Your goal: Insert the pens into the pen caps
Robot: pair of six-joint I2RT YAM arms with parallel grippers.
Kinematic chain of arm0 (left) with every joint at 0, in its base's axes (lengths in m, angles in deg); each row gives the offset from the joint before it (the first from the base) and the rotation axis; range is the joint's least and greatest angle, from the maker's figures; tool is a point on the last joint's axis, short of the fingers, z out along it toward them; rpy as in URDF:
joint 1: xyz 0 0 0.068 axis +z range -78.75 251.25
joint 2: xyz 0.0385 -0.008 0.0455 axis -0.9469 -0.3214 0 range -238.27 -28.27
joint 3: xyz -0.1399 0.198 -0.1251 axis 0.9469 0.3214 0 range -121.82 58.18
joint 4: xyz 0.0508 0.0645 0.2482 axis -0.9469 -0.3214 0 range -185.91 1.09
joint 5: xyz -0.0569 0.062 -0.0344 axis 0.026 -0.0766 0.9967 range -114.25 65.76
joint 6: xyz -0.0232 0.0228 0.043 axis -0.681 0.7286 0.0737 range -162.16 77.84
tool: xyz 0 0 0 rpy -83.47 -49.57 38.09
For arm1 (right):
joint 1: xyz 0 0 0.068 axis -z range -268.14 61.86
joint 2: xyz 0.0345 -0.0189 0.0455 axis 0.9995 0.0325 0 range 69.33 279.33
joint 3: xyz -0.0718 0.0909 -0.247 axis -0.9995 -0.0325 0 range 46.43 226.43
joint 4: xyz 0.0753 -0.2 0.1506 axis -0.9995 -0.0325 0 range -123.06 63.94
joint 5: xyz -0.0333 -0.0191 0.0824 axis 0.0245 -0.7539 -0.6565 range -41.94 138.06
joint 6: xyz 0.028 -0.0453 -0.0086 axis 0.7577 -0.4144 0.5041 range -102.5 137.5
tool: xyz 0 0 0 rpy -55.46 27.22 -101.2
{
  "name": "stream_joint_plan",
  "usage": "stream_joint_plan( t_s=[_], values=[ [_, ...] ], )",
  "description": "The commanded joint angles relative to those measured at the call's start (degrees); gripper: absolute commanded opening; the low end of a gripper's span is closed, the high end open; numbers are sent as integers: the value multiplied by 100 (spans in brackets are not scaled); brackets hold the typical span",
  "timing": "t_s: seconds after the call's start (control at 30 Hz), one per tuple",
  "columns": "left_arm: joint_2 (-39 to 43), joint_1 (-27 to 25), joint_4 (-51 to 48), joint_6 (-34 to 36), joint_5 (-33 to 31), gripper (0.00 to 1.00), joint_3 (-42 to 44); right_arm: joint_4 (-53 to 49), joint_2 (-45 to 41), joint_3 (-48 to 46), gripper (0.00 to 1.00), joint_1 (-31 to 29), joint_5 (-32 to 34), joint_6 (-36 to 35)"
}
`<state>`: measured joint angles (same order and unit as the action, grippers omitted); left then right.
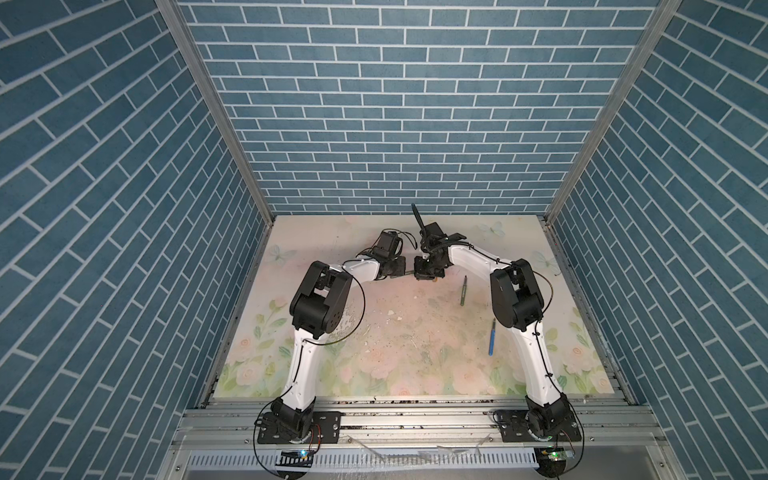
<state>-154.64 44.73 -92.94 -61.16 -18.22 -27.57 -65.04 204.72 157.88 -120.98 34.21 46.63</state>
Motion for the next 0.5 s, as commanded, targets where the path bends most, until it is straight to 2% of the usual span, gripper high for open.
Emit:
stream_joint_plan(
  t_s=[0.0,0.33,0.47],
  values=[
    [156,41,81,-133,212,17,424,-282,343,425,0,5,330,-13],
    [612,42,954,-740,557,16,1538,-753,1264,2024,0,-3,-140,-2],
    [842,46,902,-775,403,16,1647,-1049,1464,2527,0,-4,-296,-3]
  ],
)
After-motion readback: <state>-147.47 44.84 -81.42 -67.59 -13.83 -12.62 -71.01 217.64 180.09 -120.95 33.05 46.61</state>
